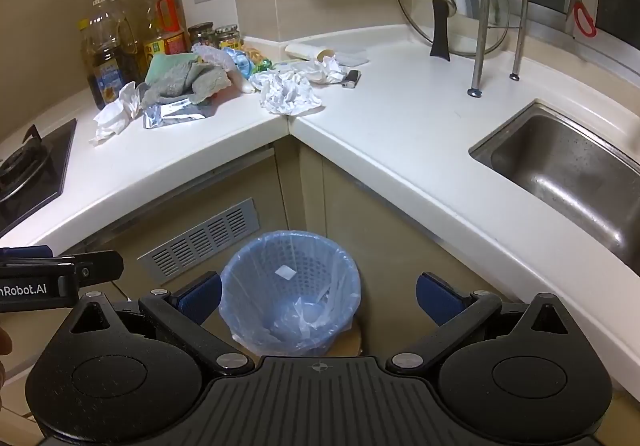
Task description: Collect trash
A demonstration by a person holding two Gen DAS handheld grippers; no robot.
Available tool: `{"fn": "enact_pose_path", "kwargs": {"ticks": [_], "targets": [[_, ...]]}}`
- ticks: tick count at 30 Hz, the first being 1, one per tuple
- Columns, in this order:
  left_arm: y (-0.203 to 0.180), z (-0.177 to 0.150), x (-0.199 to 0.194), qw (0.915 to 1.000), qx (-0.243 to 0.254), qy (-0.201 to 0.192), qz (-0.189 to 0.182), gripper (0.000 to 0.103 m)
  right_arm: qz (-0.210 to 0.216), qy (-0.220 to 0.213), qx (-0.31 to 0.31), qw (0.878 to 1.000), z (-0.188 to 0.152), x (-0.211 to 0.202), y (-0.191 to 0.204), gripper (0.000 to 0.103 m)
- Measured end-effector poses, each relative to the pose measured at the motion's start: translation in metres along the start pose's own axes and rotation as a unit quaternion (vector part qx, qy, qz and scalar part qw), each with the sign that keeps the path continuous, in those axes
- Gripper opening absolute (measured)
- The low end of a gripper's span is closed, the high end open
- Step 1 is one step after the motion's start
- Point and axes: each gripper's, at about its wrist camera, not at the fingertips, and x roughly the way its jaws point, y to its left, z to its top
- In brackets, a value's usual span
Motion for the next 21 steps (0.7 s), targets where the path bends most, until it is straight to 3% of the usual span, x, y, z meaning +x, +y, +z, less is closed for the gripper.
{"fn": "enact_pose_path", "kwargs": {"ticks": [21], "targets": [[-0.0001, -0.0010, 0.0019, 1.0000, -0.002, 0.001, -0.003, 0.102, 0.000, 0.000, -0.001, 1.000, 0.0034, 0.0007, -0.0001, 0.103]]}}
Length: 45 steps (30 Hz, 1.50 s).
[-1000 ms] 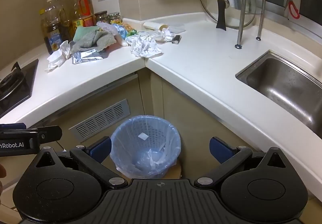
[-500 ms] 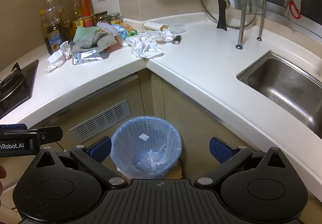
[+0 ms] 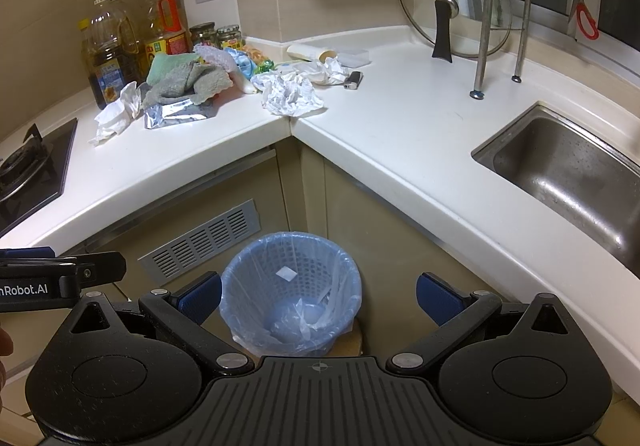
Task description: Collect trash
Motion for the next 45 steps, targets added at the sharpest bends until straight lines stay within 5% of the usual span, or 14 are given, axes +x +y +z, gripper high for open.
{"fn": "enact_pose_path", "kwargs": {"ticks": [45], "targets": [[0.0007, -0.0010, 0.0033, 1.0000, -0.005, 0.001, -0.003, 0.102, 0.000, 0.000, 0.000, 1.000, 0.0011, 0.0025, -0.0017, 0.103]]}}
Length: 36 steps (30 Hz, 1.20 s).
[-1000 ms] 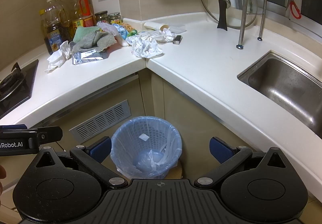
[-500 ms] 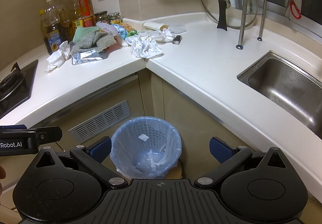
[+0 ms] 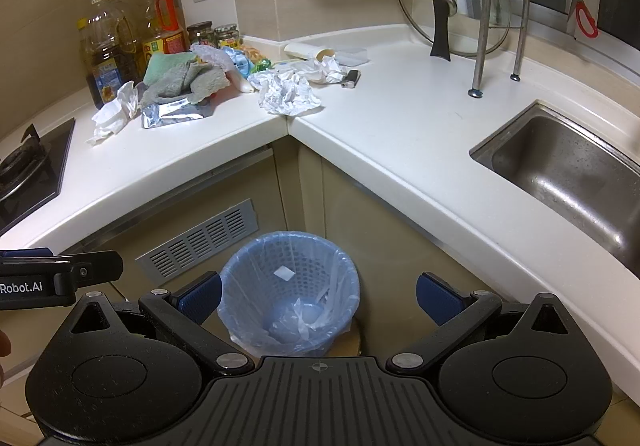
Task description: Collect trash
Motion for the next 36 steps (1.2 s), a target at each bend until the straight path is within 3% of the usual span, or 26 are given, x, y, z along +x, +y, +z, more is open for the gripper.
{"fn": "enact_pose_path", "kwargs": {"ticks": [23, 36], "targets": [[0.003, 0.001, 0.003, 1.0000, -0.007, 0.001, -0.004, 0.102, 0.000, 0.000, 0.000, 1.000, 0.000, 0.003, 0.002, 0.103], [0.035, 0.017, 0.000, 0.9992, -0.024, -0.008, -0.032, 0.102, -0.019, -0.026, 0.028, 0.999, 0.006, 0.003, 0.011, 0.103]]}}
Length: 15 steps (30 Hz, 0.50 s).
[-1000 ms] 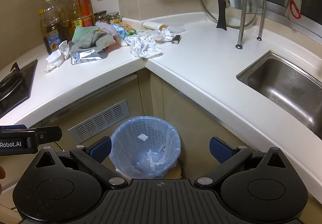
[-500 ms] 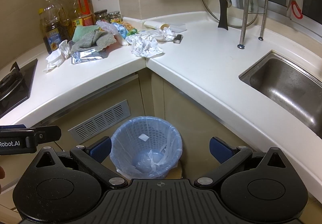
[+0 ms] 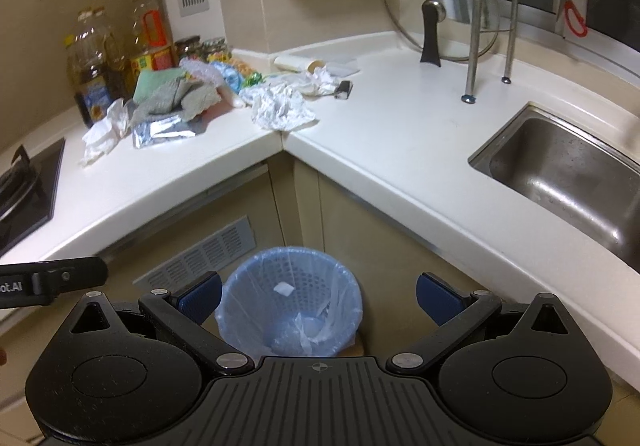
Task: Collect trash
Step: 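Grasp crumpled white paper with the right tool while the left tool grasps a white tissue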
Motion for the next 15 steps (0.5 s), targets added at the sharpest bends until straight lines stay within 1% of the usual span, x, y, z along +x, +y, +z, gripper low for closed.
{"fn": "enact_pose_path", "kwargs": {"ticks": [6, 10, 15], "targets": [[0.025, 0.015, 0.001, 0.9999, 0.000, -0.007, -0.013, 0.102, -0.008, -0.026, 0.006, 1.000, 0.003, -0.005, 0.016, 0.103], [0.035, 0.025, 0.010, 0.9998, -0.007, -0.016, -0.013, 0.102, -0.008, -0.034, -0.002, 0.999, 0.011, 0.000, 0.023, 0.103], [0.038, 0.044, 0.029, 0.9991, -0.012, -0.041, 0.004, 0.103, 0.011, -0.042, -0.017, 0.999, 0.038, 0.032, 0.020, 0.103]]}}
